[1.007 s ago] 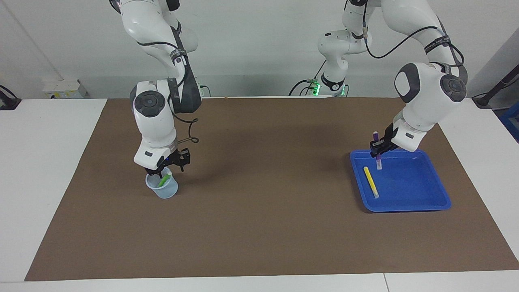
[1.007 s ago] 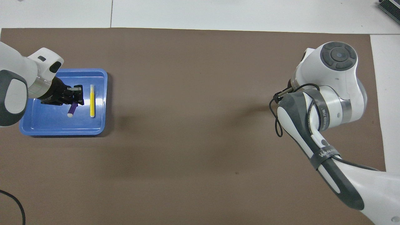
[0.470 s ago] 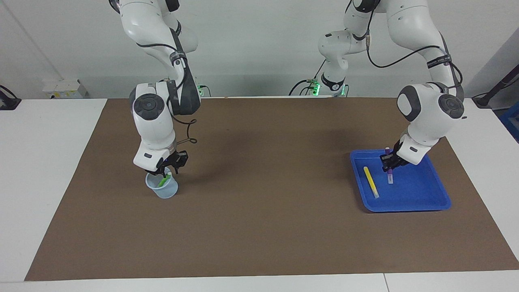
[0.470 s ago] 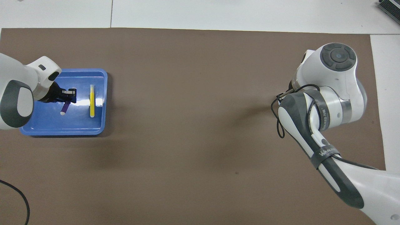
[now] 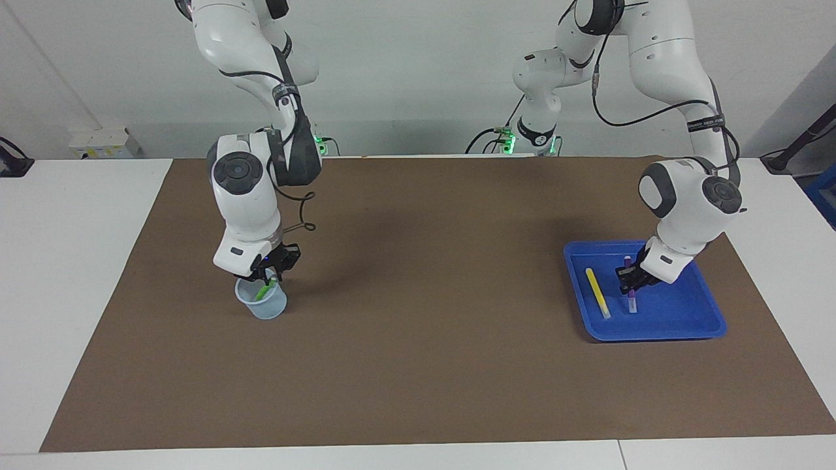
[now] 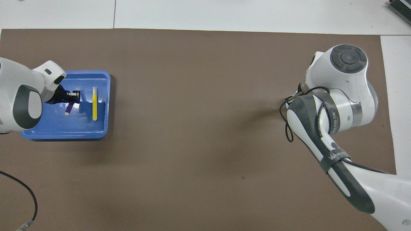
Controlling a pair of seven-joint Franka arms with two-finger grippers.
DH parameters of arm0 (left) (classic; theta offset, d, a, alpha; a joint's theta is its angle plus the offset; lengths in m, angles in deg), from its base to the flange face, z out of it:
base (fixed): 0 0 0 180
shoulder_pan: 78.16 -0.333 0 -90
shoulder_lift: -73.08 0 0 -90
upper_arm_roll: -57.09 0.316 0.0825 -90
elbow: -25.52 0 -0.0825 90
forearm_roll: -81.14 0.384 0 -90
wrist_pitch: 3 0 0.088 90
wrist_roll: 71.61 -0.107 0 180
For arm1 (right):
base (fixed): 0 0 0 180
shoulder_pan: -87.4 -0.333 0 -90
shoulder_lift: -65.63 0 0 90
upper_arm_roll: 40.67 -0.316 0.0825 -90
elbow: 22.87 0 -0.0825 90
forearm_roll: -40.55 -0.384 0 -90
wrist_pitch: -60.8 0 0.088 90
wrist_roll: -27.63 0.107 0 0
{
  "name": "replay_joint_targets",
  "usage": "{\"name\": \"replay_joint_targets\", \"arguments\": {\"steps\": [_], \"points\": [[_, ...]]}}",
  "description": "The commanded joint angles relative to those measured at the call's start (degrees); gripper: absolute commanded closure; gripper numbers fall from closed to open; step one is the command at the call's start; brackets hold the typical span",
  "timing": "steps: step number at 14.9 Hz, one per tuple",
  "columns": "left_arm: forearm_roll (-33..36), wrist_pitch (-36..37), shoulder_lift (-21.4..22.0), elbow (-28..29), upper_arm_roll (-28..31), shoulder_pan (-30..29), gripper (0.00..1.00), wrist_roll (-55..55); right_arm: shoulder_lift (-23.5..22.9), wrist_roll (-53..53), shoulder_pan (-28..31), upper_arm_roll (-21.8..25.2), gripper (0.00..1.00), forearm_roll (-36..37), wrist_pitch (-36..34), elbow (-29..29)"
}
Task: Right arm passes pens to left for tray arrangement
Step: 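Lay the purple pen in the blue tray and open the left gripper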
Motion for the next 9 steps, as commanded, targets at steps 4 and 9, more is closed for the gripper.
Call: {"name": "replay_joint_targets", "arguments": {"steps": [4,9], "points": [[2.30,-3.98,0.31,3.55,-0.52,-0.94,1.00,-0.58,0.52,-1.05,1.13,-0.40,1.00,1.31,-0.94,0.23],[2.30,-4.24,0.66,4.78,-0.52,-1.03,0.53,-0.49,2.71,-1.31,1.48,-0.40,1.00,-0.53,-9.45,6.11]]}}
